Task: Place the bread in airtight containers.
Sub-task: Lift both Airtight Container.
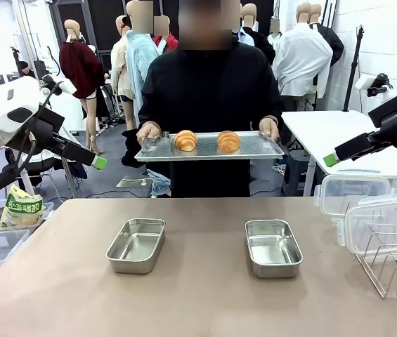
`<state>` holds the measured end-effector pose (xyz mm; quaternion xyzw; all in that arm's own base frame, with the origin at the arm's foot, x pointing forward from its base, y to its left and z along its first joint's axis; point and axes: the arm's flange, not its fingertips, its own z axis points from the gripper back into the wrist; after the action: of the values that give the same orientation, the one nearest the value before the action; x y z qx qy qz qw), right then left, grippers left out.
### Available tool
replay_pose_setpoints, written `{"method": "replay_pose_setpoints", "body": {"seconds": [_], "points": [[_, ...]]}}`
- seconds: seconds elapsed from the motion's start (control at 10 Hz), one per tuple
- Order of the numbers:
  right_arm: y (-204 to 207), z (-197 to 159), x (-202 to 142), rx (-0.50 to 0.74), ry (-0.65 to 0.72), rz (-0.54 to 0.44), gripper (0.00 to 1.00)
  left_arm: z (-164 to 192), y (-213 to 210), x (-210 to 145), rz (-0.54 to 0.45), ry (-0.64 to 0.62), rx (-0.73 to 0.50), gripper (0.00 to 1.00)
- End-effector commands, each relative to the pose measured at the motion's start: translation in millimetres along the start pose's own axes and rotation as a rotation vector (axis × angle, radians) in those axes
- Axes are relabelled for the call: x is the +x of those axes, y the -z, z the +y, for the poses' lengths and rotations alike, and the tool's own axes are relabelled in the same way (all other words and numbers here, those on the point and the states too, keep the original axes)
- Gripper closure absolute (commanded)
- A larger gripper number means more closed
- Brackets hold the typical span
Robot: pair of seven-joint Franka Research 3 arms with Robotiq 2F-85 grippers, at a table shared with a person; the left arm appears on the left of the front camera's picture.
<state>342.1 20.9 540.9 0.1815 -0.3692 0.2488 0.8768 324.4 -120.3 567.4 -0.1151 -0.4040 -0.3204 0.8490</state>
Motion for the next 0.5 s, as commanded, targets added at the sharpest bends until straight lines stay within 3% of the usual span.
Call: {"method": "replay_pose_setpoints", "body": {"seconds": [0.0, 0.2, 0.4], "points": [[0.3, 0.6, 0.2, 0.021, 0.003, -0.008, 0.00, -0.3, -0.8, 0.3, -0.005, 0.000, -0.003, 0.00], [4.5, 8.5, 10.1, 0.020, -0.009, 0.024, 0.00, -4.3, 6.9, 9.9, 0.005, 0.001, 0.000, 0.00], [42.4, 10.5, 46.3, 0.028, 0.056, 0.086, 0.00, 15.6, 50.8, 21.8, 0.092, -0.138, 0.065, 0.00]]}}
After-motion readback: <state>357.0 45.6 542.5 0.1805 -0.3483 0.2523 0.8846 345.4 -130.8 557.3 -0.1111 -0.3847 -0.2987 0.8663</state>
